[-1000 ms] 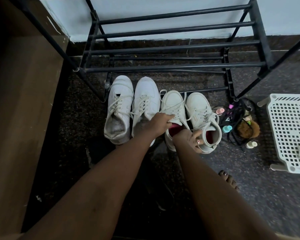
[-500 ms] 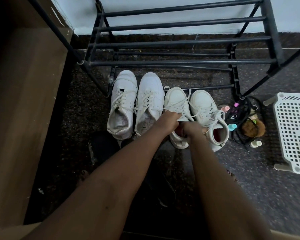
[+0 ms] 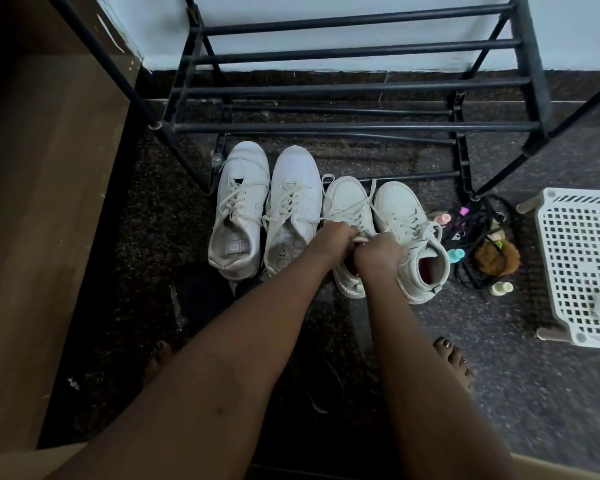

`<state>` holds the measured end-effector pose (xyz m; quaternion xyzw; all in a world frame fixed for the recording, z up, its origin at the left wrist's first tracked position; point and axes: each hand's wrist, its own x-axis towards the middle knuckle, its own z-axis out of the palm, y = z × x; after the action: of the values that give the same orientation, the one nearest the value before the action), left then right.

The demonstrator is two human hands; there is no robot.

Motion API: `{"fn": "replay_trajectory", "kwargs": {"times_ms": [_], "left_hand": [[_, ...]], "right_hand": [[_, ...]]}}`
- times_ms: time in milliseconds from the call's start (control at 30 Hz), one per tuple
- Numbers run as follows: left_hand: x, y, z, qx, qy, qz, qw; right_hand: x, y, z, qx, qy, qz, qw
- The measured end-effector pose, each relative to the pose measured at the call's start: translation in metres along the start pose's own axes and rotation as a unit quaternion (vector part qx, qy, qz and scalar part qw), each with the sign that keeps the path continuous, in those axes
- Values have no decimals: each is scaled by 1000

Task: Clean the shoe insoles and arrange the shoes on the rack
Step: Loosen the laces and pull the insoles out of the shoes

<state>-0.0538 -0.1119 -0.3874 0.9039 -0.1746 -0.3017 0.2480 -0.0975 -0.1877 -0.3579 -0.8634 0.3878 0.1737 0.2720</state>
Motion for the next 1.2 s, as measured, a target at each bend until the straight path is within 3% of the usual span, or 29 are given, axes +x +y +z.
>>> {"fn": "replay_trajectory", "kwargs": {"times_ms": [100,300,467,667,800,900,967,1067,1133,1200], "left_hand": [[-1,1,-1,-3,-4,4,1000],[-9,-5,7,-37,15,-14,999],[-5,-4,12,-57,40,-28,997],[0,1,14,-15,66,-28,997],[-5,2,16,-93,65,-108,988],[-18,0,23,-157,64,-168,971],[-24,-4,33,-232,32,-217,948],[-27,6,42,-490,-35,-293,820],[-28,11,44,-537,-4,-300,788],[-25,10,49,-550,30,-295,781]], "right_hand": [[-7,5,11,71,20,30,997],[8,11,6,185,-41,104,976],[14,27,-11,374,-119,133,910],[0,34,-17,388,-184,220,876],[-13,41,-7,468,-169,230,836],[-23,40,-1,562,-159,231,778],[-26,37,-2,600,-131,231,754],[-31,38,-3,594,-93,238,763],[-34,43,-1,578,-76,249,773],[-39,50,-3,562,-67,268,779]]}}
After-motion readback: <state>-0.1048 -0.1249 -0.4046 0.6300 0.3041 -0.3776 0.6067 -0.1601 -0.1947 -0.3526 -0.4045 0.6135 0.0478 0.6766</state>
